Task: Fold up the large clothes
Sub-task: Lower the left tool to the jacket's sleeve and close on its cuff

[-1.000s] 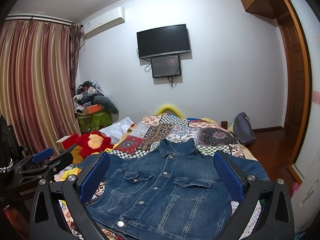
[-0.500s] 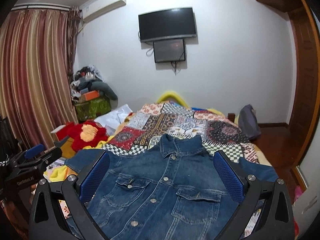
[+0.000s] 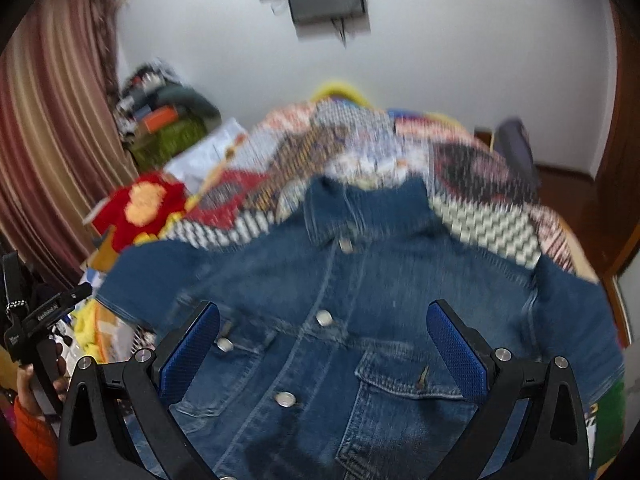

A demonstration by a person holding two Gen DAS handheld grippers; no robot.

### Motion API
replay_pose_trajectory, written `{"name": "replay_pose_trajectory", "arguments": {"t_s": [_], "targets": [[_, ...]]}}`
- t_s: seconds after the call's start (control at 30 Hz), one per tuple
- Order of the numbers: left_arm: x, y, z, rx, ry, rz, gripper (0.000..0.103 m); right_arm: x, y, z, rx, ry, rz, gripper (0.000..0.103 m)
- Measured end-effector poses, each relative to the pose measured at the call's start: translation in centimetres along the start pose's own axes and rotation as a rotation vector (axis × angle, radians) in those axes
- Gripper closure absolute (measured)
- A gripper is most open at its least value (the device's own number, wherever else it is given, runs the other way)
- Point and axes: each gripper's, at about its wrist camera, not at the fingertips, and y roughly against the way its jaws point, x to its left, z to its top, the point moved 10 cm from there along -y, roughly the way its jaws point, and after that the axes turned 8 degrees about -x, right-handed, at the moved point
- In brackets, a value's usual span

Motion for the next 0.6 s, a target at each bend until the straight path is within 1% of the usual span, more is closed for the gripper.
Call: {"name": "replay_pose_trajectory", "arguments": {"t_s": [0.1, 0.17, 0.23, 0.3, 0.4, 0.47, 0.5, 0.6], "targets": [[1.8, -2.4, -1.5, 0.092, 0.107, -0.059, 0.000, -0.5, -2.9, -2.0, 0.083, 0.013, -0.005, 0.000], [2.6, -3.4, -2.2, 0.129, 0.169, -0.083, 0.000, -0.6, -4.4, -3.3, 0.132, 0.018, 0.000, 0.000], [2.8, -4.2, -2.4, 0.149, 0.204, -0.109, 0.002, -0.6, -5.7, -4.5, 0.178, 0.012, 0.011, 0.000], [2.8, -4.9, -1.9, 0.143, 0.212, -0.127, 0.004, -0.3, -6.4, -5.5, 0.209, 0.010, 0.028, 0.000], [3.3, -5.8, -0.6, 0.118, 0.236, -0.142, 0.004, 0.0, -6.9, -6.0, 0.221, 0.021, 0.038, 0.000], [3.6, -6.3, 0.5, 0.097, 0.255, -0.154, 0.008, 0.2, -6.9, -6.1, 0.218, 0.033, 0.041, 0.000], [3.9, -6.5, 1.0, 0.086, 0.258, -0.147, 0.014, 0.3, -6.8, -6.0, 0.214, 0.040, 0.045, 0.000], [4.7, -7.3, 2.1, 0.066, 0.273, -0.135, 0.020, 0.7, -6.7, -5.8, 0.206, 0.050, 0.051, 0.000]]}}
